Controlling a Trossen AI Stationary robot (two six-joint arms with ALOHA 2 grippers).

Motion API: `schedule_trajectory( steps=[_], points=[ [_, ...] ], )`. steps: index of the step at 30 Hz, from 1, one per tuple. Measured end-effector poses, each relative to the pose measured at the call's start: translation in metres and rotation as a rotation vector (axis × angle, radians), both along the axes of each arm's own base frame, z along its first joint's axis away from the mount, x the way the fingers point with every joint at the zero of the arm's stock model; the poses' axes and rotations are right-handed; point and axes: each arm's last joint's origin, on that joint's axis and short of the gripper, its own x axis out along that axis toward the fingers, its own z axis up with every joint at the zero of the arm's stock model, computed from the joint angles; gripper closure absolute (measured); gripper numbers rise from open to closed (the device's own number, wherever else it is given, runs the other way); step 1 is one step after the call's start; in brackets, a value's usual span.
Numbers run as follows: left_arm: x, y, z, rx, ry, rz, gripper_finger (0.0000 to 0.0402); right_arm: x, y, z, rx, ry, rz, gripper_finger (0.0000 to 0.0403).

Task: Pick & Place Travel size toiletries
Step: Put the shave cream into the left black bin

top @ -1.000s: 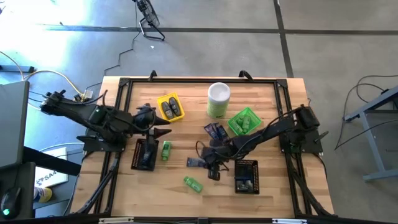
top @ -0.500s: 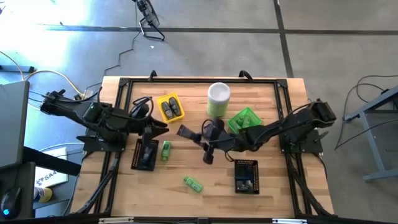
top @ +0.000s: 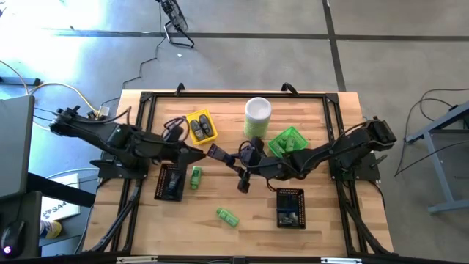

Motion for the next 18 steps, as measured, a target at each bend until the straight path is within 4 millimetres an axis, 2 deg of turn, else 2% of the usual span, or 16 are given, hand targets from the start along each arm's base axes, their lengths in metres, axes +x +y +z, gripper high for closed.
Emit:
schedule_trajectory(
  steps=[5,18],
  points=[
    [0.013,-0.003,-0.009,0.038,0.036,0.053,0.0245,-0.001,0.004,-0.001,-0.001,0.006,0.013,0.0269],
    [0.023,0.0,-0.01,0.016,0.018,0.049,0.0245,-0.003,0.011,-0.001,-0.02,0.017,0.039,0.027]
  ],
)
